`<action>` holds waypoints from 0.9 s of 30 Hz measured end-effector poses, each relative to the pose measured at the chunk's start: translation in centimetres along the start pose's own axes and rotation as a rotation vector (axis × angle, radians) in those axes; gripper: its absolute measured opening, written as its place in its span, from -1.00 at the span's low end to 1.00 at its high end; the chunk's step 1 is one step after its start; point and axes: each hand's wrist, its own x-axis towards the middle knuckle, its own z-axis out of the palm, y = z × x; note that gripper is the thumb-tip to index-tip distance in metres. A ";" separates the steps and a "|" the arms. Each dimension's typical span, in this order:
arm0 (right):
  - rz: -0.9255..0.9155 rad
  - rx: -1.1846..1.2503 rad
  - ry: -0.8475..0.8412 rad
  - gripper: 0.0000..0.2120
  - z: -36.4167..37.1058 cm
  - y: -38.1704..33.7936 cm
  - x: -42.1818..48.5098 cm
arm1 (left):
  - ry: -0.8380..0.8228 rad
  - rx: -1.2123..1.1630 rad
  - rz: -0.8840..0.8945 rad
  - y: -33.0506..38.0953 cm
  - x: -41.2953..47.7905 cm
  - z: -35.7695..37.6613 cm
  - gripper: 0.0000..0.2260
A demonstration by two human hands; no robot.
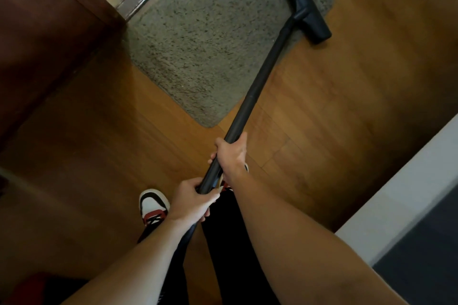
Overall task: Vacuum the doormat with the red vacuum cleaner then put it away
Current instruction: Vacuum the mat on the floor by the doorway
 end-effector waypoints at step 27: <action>-0.018 -0.018 -0.058 -0.66 12.0 9.8 -9.6 | -0.050 -0.007 -0.011 -11.5 -6.2 -13.0 -0.85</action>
